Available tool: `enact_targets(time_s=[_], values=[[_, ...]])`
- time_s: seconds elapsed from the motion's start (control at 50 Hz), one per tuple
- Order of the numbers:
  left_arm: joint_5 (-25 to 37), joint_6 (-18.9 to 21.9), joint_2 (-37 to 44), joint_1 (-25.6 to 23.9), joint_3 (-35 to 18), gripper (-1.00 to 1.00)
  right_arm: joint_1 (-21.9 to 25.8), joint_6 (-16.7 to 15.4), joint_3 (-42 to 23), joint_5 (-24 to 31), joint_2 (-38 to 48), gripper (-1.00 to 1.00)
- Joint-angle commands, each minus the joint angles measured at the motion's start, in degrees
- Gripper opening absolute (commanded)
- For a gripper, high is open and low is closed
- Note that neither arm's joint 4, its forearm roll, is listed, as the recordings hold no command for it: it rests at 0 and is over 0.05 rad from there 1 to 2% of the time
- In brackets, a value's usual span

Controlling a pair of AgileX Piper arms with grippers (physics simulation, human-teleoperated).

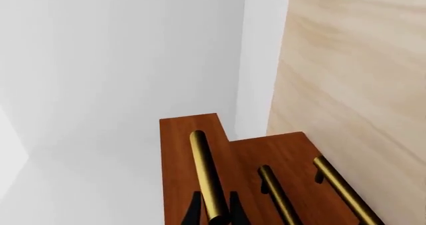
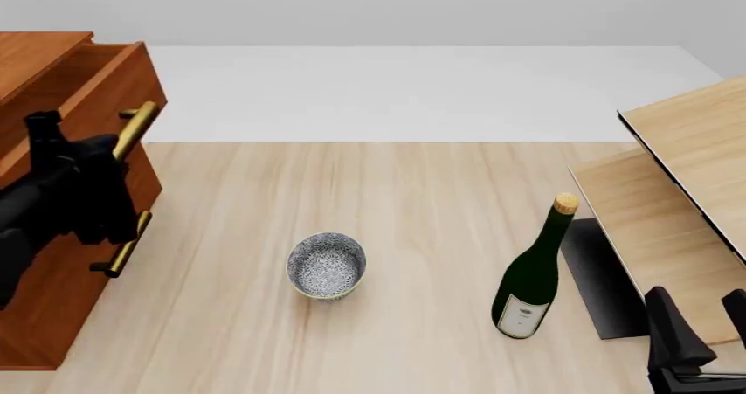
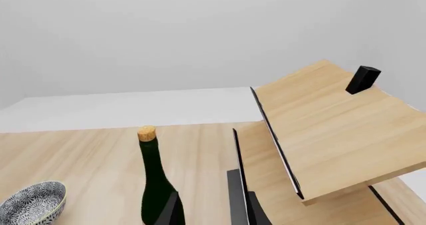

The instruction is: Close the bottom drawer of the cabinet and open the top drawer.

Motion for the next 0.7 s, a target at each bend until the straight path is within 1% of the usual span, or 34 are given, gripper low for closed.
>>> enact_targets(time_s=[0.02, 0.24, 0.26, 0.7], values=[[-0.92, 0.47, 2.92, -2.20, -2.45, -1.00, -0.04, 0.09, -0.06, -0.11, 0.16, 1.00], [-0.36, 0.15, 2.61, -1.98, -2.43, -1.00, 0.01, 0.14, -0.07, 0.02, 0.02, 1.00], [-0.39, 0.23, 2.51, -1.94, -2.29, 1.00, 0.00, 0.15, -0.07, 0.02, 0.03, 1.00], [-0.45, -0.40, 3.87, -2.11, -3.06, 1.00, -0.01, 0.11, -0.07, 0.02, 0.05, 1.00]])
